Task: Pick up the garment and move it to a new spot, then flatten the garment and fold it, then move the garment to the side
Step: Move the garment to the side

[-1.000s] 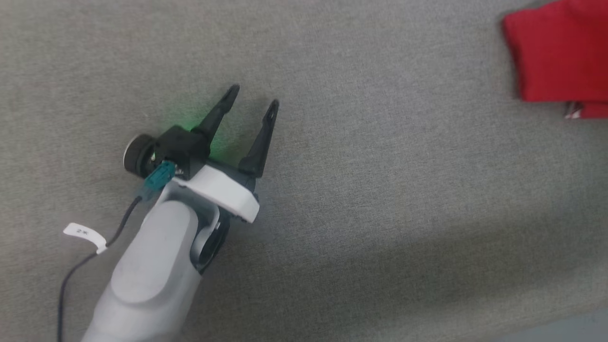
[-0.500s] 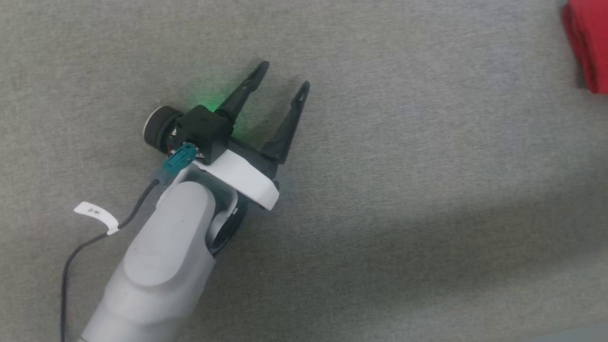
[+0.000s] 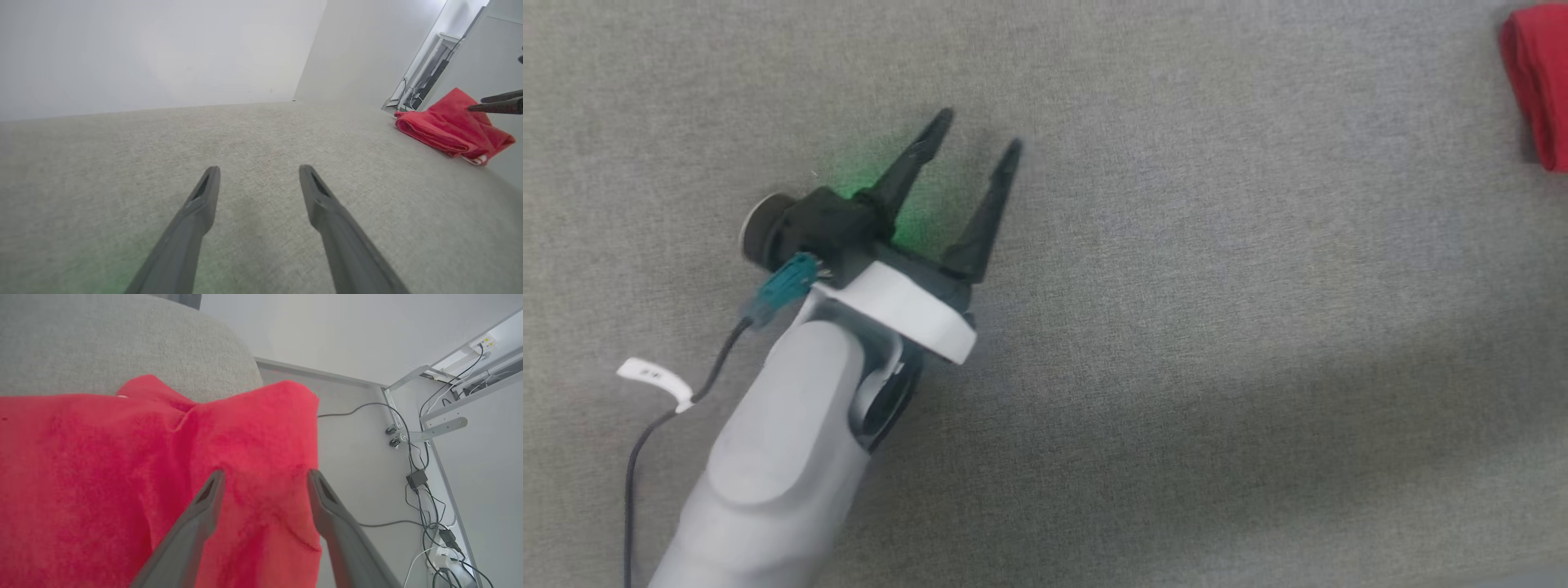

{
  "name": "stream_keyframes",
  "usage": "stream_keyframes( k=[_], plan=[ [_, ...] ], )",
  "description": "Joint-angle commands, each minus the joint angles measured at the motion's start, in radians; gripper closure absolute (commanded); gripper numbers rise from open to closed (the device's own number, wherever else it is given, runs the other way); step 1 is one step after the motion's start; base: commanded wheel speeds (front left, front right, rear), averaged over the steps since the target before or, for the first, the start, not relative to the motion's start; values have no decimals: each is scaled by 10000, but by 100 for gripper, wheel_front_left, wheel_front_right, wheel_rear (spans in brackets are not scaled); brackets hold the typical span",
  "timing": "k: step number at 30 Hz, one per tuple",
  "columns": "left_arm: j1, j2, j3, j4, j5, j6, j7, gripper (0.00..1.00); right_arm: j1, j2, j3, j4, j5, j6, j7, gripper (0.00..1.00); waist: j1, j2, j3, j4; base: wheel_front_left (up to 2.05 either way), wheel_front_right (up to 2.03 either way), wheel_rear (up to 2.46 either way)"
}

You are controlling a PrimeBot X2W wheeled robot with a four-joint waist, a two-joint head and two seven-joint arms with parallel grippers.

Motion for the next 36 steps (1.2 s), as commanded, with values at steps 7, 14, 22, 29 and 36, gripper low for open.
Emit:
stream_keyframes(
  k=[7,14,22,29,36],
  plan=[
    [685,142,480,-317,-173,37,21,0,-176,181,257,138,405,-16,-346,0,0,0,-623,20,0,0,0],
    [1252,123,1072,-540,-189,53,19,0,114,456,434,-27,785,-16,-724,0,0,0,-1254,167,0,0,0],
    [2377,92,1843,-643,-234,41,19,0,917,1003,657,-571,1239,-16,-1871,0,0,0,-2441,462,0,0,0],
    [3705,57,2663,-781,-23,59,7,0,2189,1649,747,-1129,1158,-16,-2657,0,0,0,-3682,853,0,0,0],
    [4688,276,3633,-1040,222,67,7,0,3670,2082,-719,-2365,340,-16,-2716,0,0,0,-4450,1139,0,0,0]
  ],
)
